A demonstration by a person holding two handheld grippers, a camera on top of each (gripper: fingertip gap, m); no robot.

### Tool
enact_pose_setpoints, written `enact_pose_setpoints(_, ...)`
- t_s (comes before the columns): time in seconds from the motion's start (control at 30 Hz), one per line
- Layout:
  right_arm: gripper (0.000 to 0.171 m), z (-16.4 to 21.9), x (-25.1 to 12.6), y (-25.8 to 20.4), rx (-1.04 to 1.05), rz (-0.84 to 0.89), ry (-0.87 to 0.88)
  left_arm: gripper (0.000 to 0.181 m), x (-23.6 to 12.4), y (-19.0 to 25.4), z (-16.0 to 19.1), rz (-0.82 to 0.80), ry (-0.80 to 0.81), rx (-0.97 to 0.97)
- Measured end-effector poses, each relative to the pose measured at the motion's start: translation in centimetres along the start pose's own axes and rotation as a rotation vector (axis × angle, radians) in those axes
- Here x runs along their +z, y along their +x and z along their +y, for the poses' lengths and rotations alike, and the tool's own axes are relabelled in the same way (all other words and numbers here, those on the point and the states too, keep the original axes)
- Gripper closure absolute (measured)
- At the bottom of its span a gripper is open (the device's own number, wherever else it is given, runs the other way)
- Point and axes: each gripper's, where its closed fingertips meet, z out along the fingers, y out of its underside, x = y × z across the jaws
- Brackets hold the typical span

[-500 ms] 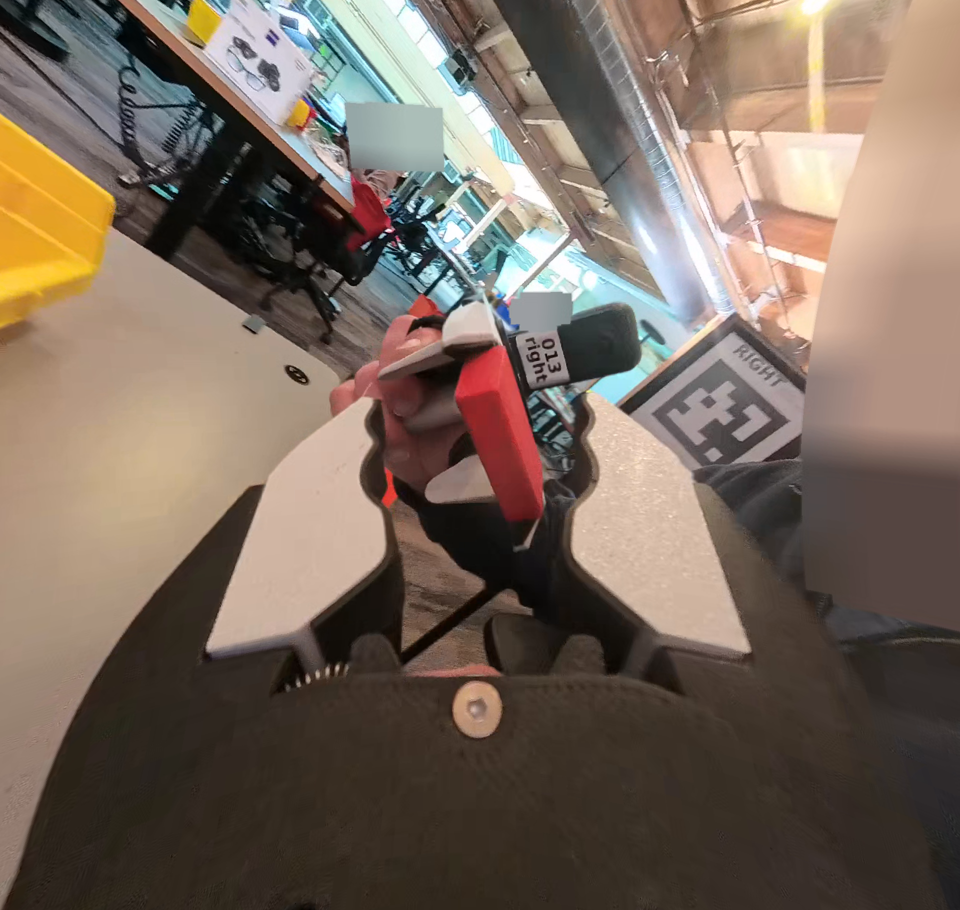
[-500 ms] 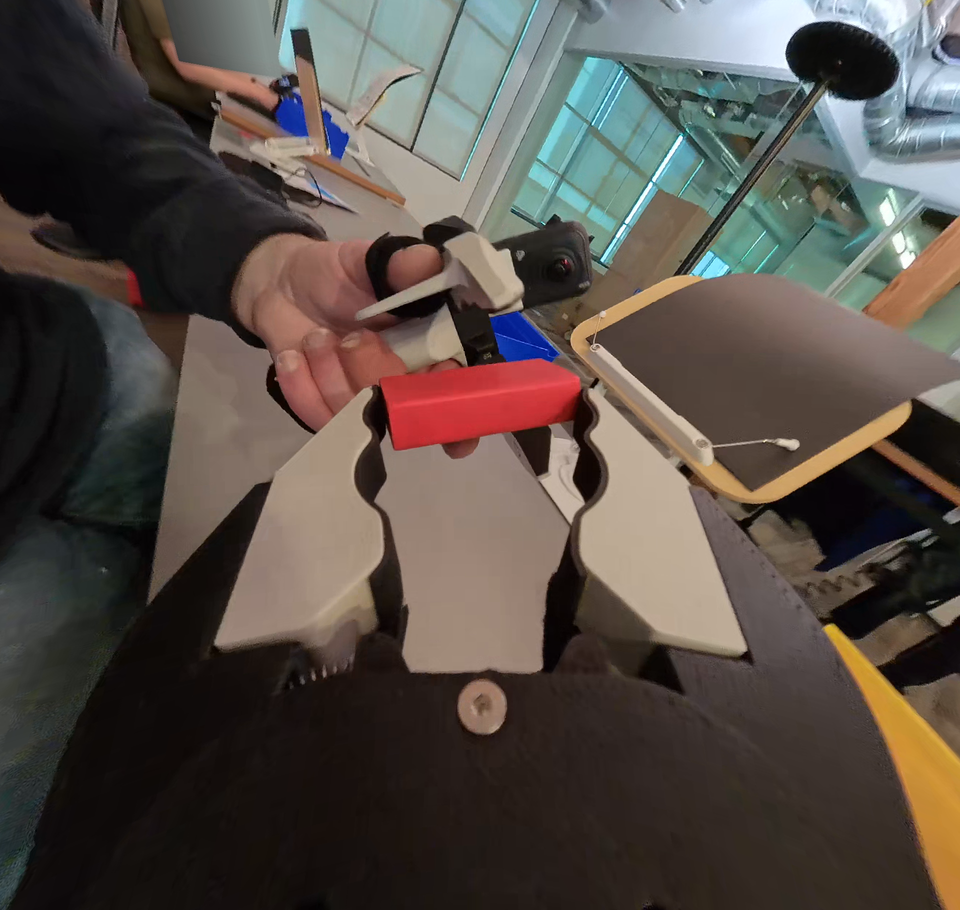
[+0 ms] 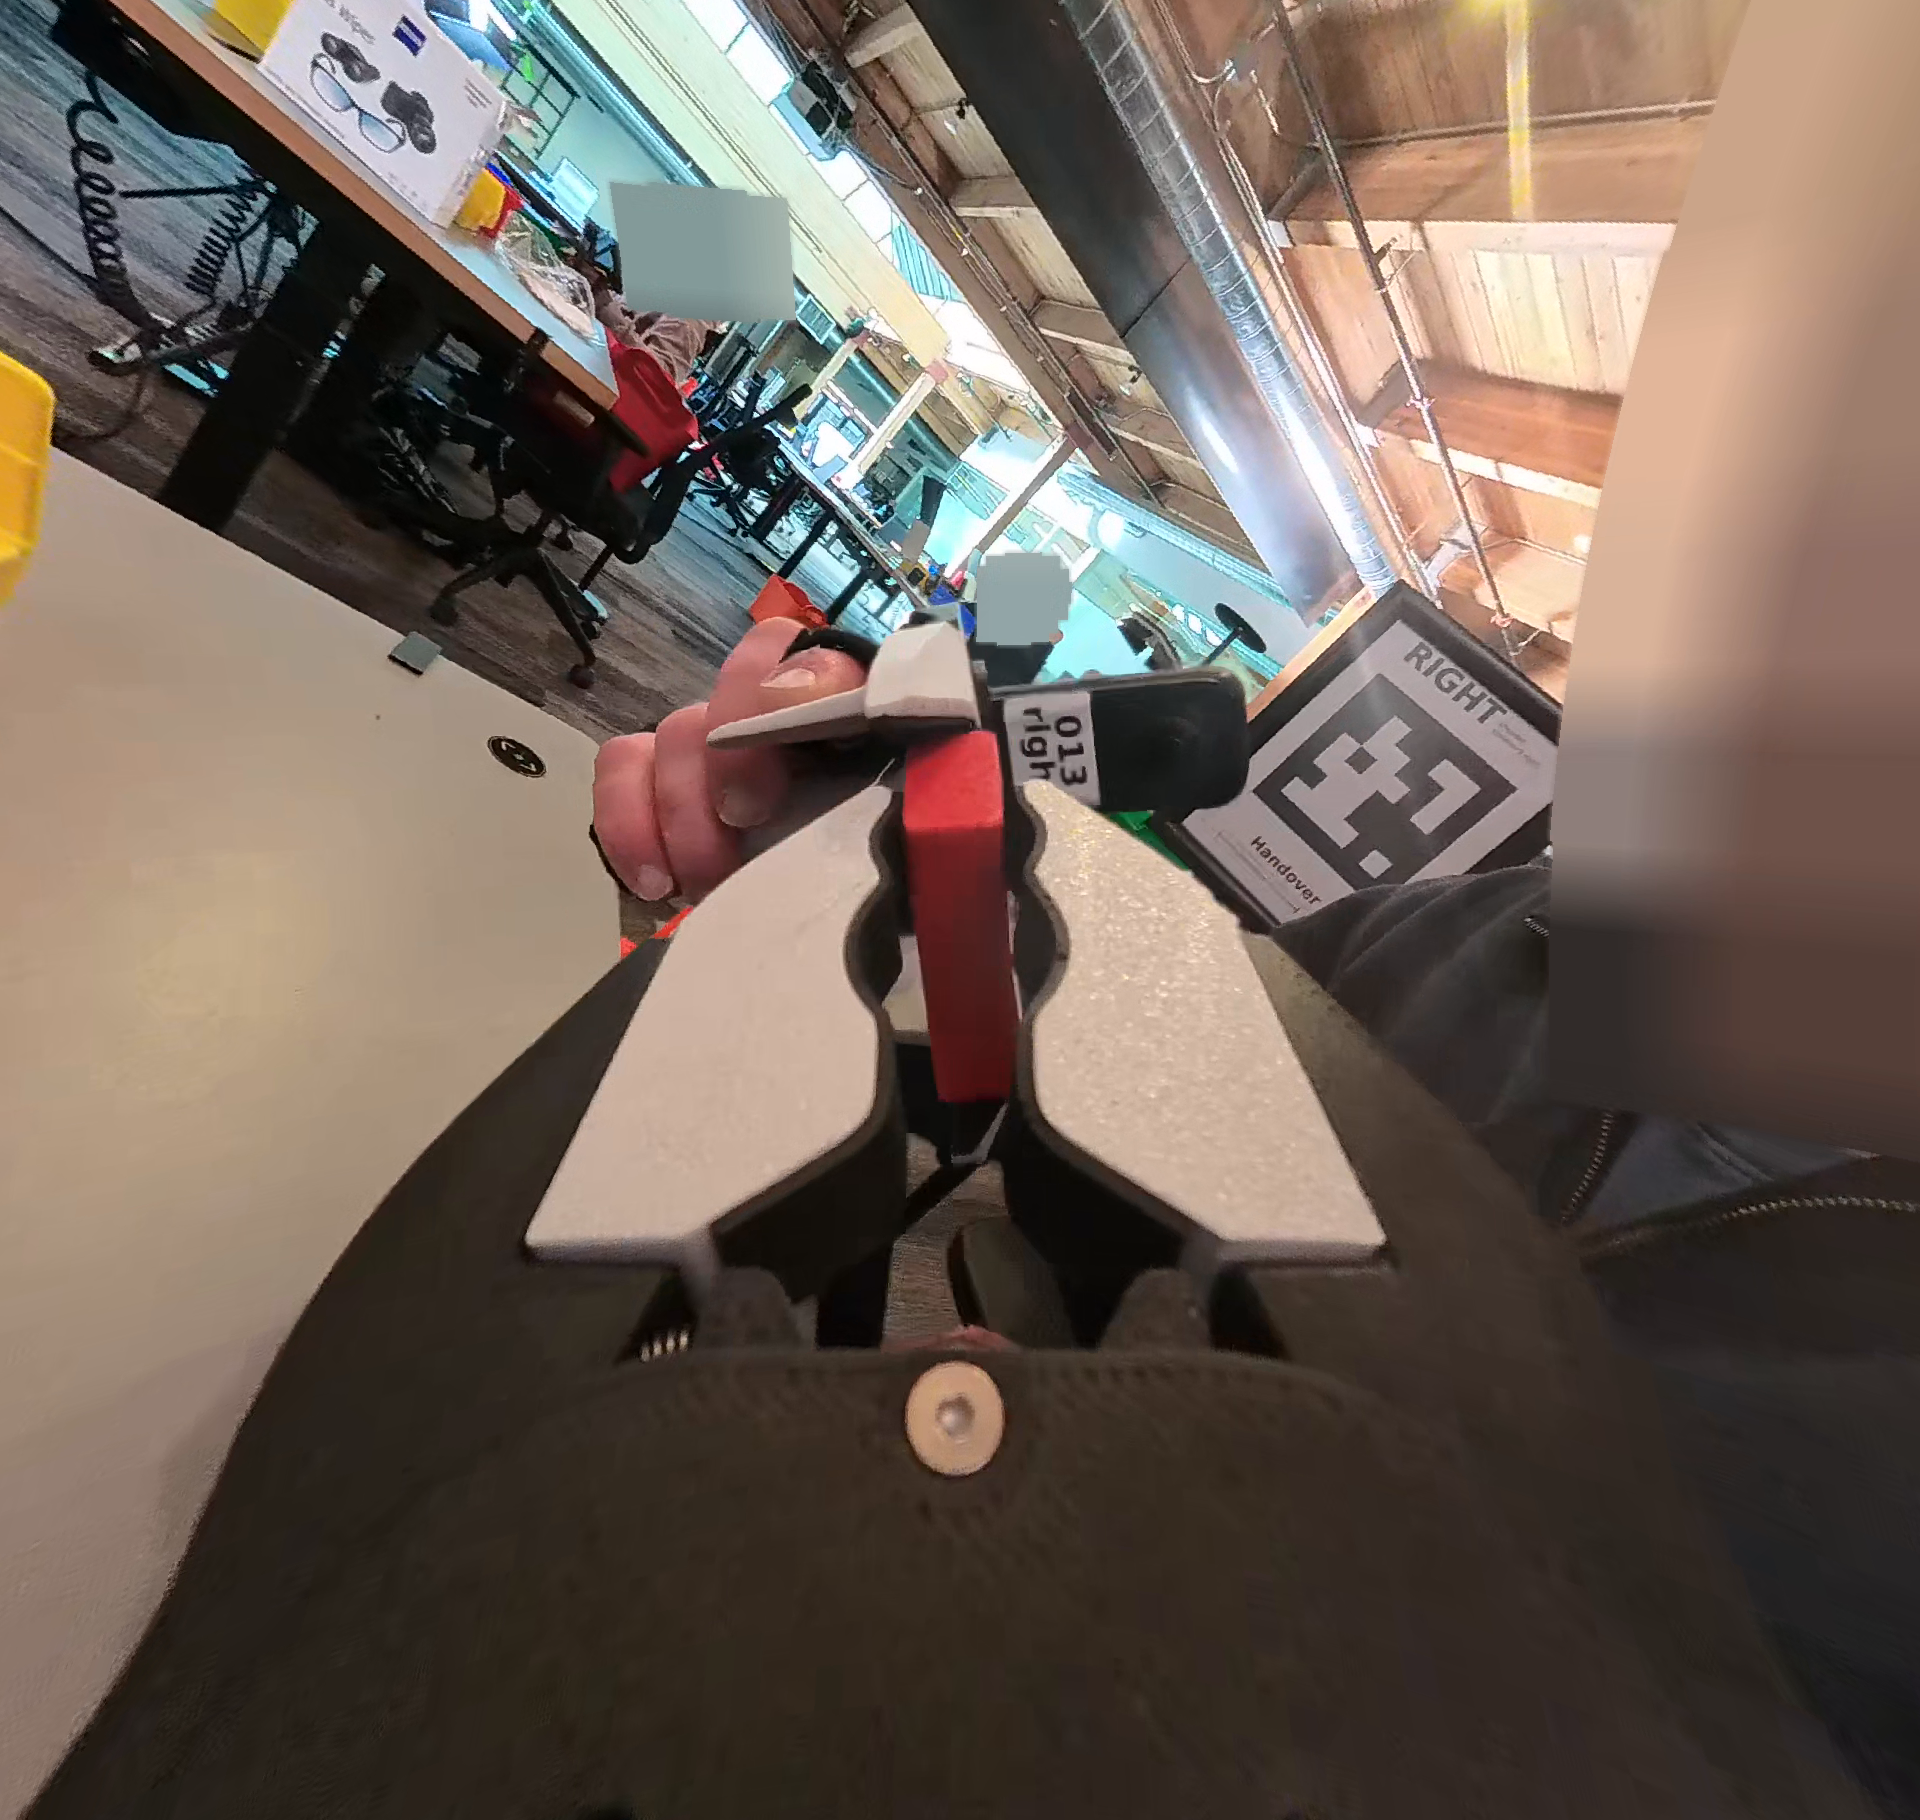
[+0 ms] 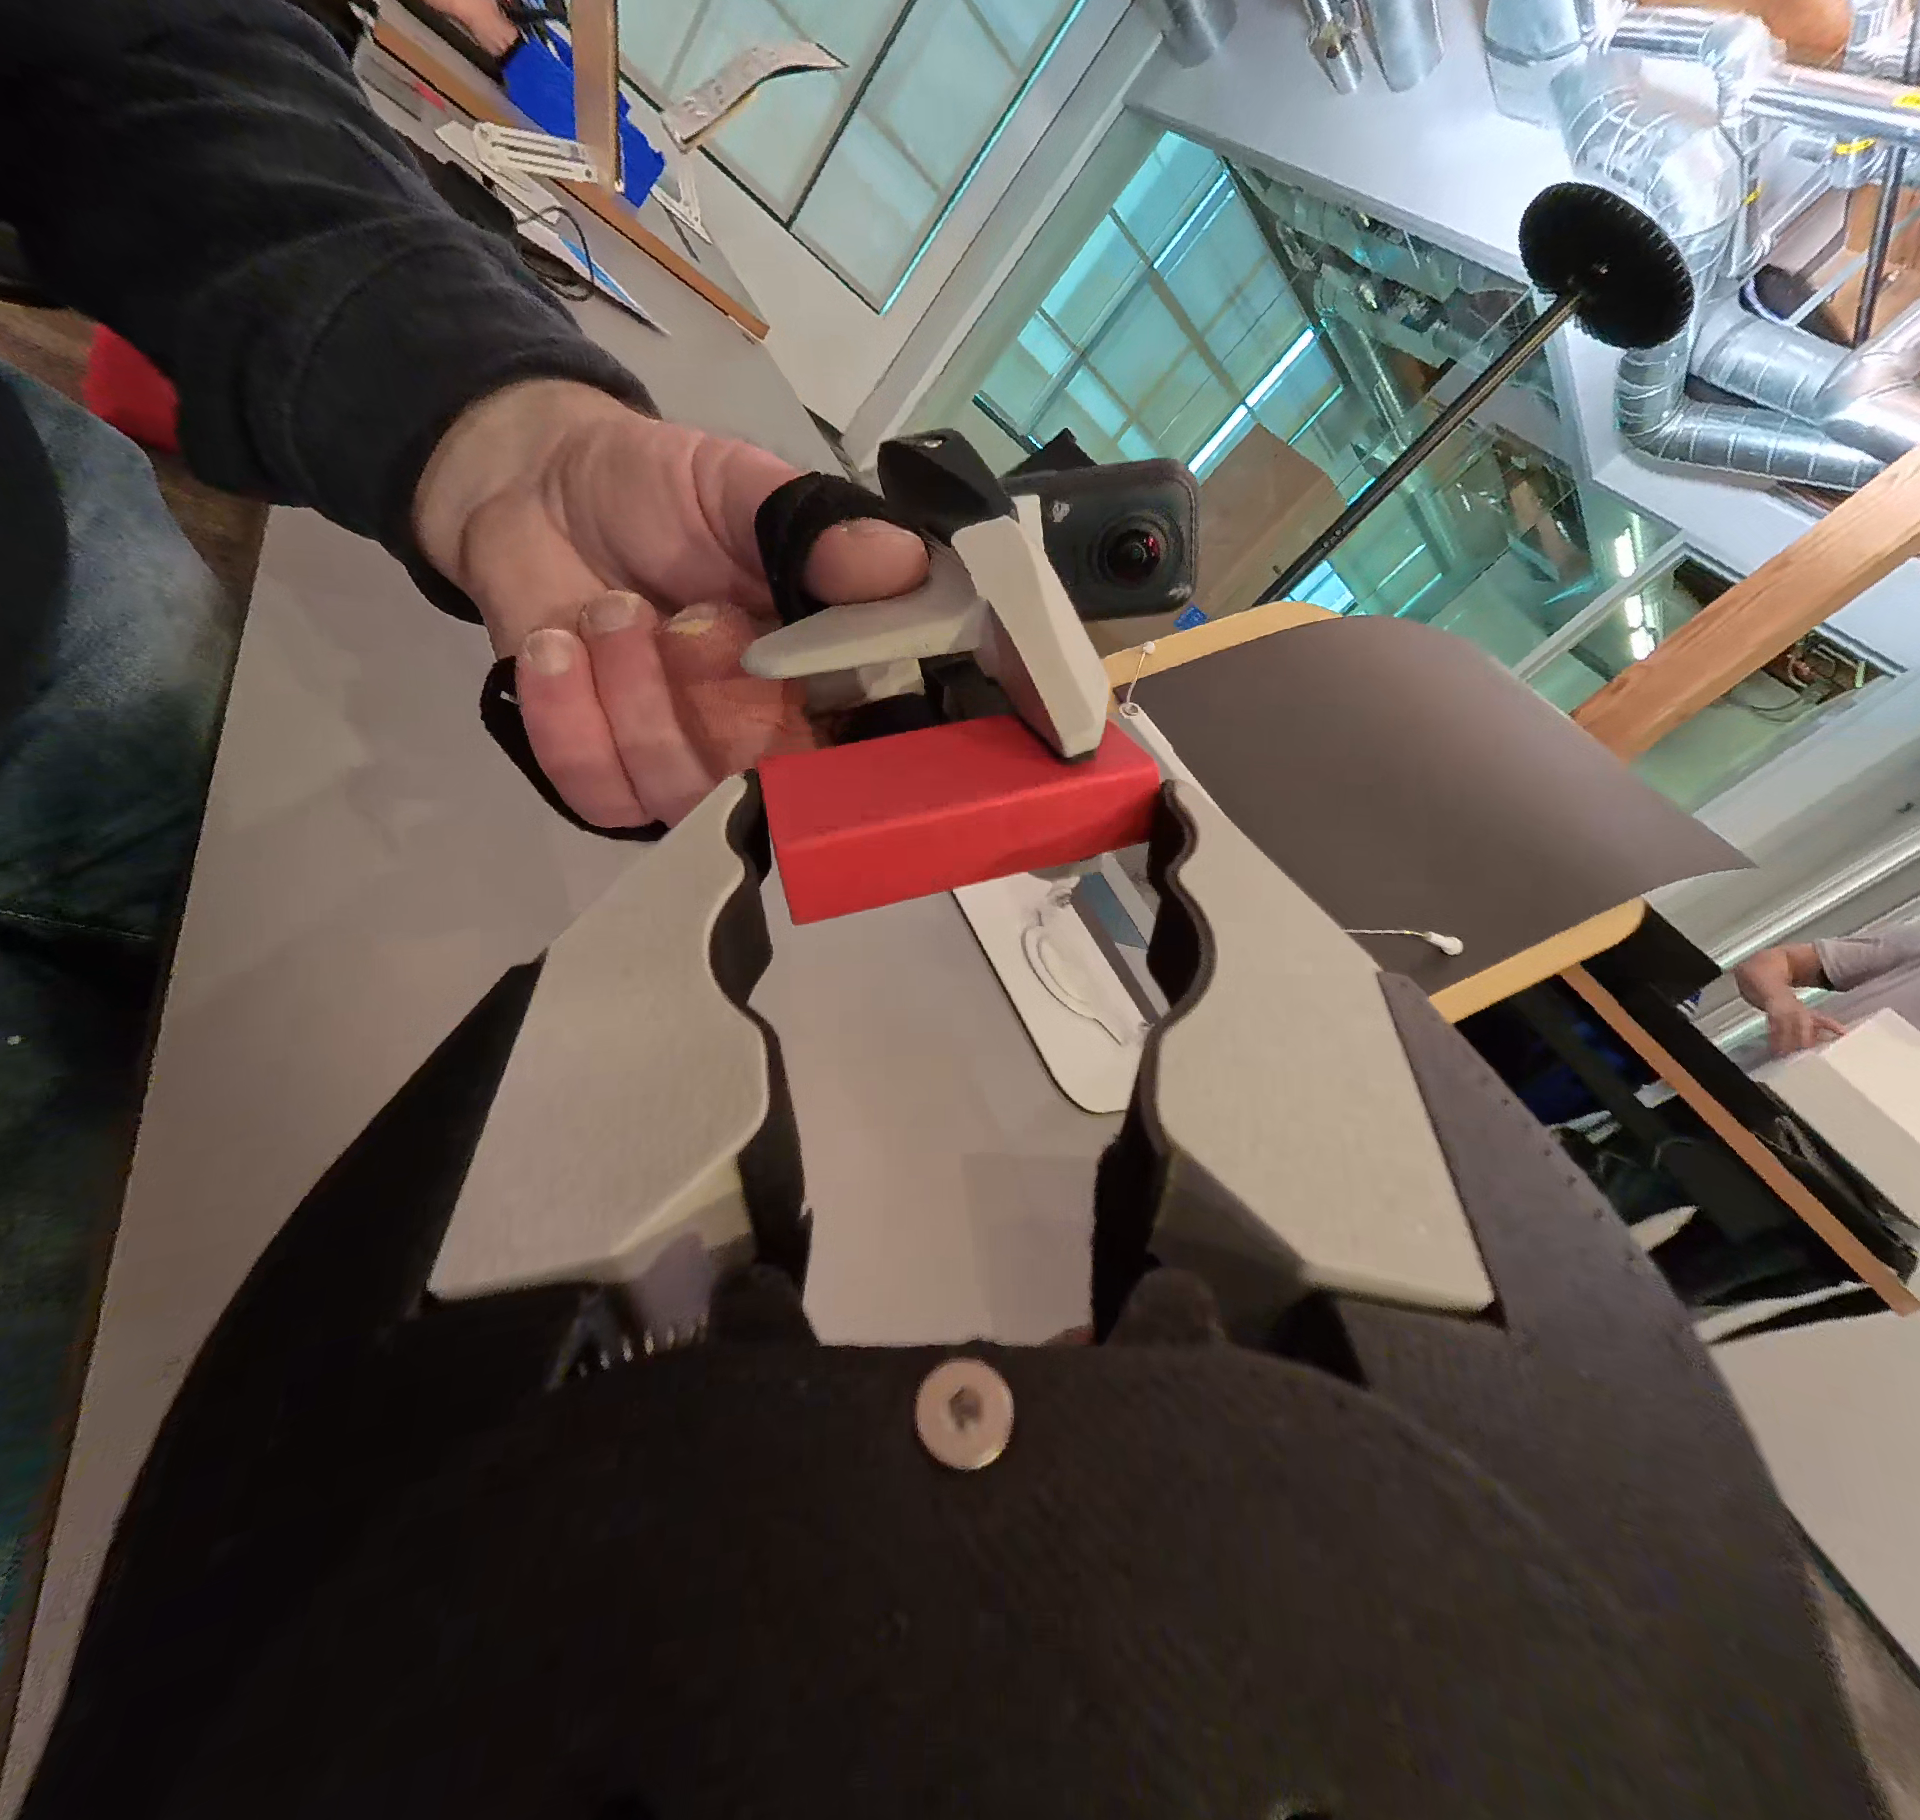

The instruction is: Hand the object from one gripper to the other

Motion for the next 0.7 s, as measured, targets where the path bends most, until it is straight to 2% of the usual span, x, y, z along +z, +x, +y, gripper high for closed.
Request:
enact_pose_setpoints(0.03,0.099,0.0,0.0,0.0,-0.004,0.005,-0.006,0.164,0.0,0.0,0.0,-0.008,0.000,0.016)
enact_pose_setpoints(0.2,0.088,0.4,-0.2,0.3,0.086,0.004,-0.024,0.164,-0.8,-0.4,-1.3,-0.079,0.022,0.115)
enact_pose_setpoints(0.4,0.095,1.5,-0.6,0.5,0.230,0.007,-0.040,0.165,-1.5,-1.0,-2.6,-0.128,0.035,0.174)
enact_pose_setpoints(0.53,0.091,1.9,-0.5,0.6,0.116,0.046,-0.076,0.164,-1.5,-1.3,-2.5,-0.112,0.046,0.121)
enact_pose_setpoints(0.7,0.087,2.1,-0.2,0.1,-0.236,0.069,-0.212,0.165,-1.2,-1.5,-1.0,-0.058,0.004,-0.031)
